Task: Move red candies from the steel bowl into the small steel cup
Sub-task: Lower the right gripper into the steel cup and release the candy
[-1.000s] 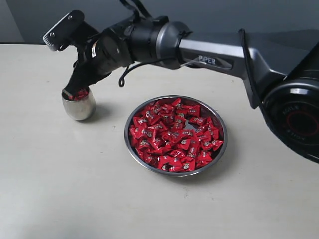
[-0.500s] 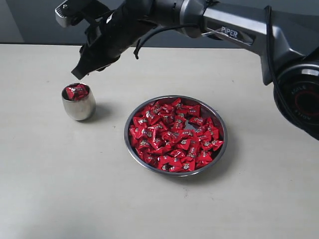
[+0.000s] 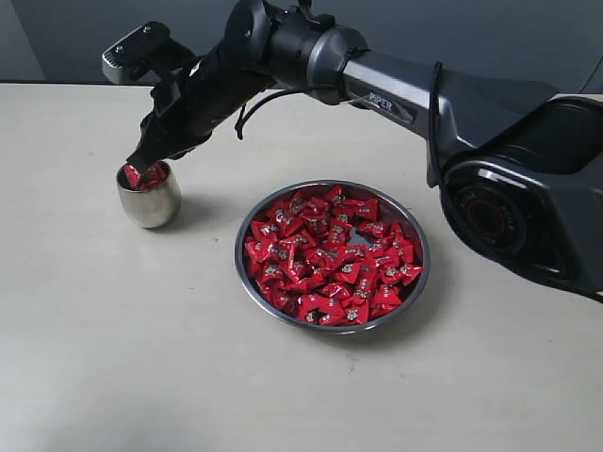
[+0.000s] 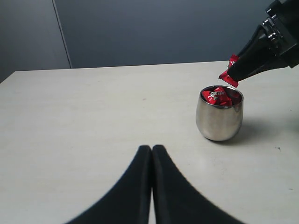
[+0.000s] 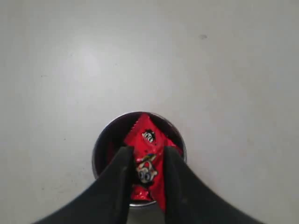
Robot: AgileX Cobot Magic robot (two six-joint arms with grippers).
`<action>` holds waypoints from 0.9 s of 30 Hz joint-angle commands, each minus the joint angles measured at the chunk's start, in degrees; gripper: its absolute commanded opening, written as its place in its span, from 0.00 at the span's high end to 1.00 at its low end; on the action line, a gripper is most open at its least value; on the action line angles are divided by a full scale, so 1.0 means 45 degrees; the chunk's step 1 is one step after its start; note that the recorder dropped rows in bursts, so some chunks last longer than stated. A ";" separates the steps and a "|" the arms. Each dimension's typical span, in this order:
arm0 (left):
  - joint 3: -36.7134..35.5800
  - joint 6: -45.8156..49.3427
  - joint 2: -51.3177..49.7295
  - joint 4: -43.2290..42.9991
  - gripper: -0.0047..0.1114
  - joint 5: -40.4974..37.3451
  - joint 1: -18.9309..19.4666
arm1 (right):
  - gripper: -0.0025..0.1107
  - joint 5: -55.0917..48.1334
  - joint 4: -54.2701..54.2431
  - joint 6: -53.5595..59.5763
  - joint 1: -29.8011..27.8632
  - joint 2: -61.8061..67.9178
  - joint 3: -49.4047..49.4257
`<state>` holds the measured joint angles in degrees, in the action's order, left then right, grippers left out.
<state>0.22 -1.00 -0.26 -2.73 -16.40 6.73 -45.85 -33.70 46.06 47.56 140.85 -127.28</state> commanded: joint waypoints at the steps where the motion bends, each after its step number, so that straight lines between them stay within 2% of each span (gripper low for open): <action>1: -0.0049 -0.0020 0.0057 0.0080 0.96 0.0025 0.0007 | 0.99 -0.0172 -0.0089 0.0090 -0.0028 0.0147 -0.0135; 7: -0.0049 -0.0020 0.0057 0.0080 0.96 0.0025 0.0007 | 0.99 0.0922 -0.0065 0.0297 0.0190 0.0372 -0.0135; 14: -0.0049 -0.0020 0.0057 0.0080 0.96 0.0025 0.0007 | 0.98 0.0964 -0.0008 0.0998 0.0266 0.0372 -0.0135; 16: -0.0049 -0.0020 0.0057 0.0080 0.96 0.0025 0.0007 | 0.93 0.0964 0.0113 0.0998 0.0266 0.0372 -0.0135; 21: -0.0049 -0.0020 0.0057 0.0080 0.96 0.0025 0.0007 | 0.59 0.0990 0.0468 0.0973 0.0266 0.0372 -0.0135; 24: -0.0049 -0.0020 0.0057 0.0080 0.96 0.0025 0.0007 | 0.58 0.0990 0.0468 0.0950 0.0266 0.0372 -0.0135; 27: -0.0049 -0.0020 0.0057 0.0080 0.96 0.0025 0.0007 | 0.64 0.0990 0.0468 0.0950 0.0266 0.0372 -0.0135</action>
<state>0.22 -1.00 -0.26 -2.73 -16.40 6.73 -42.06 -31.89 50.07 48.87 142.63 -127.43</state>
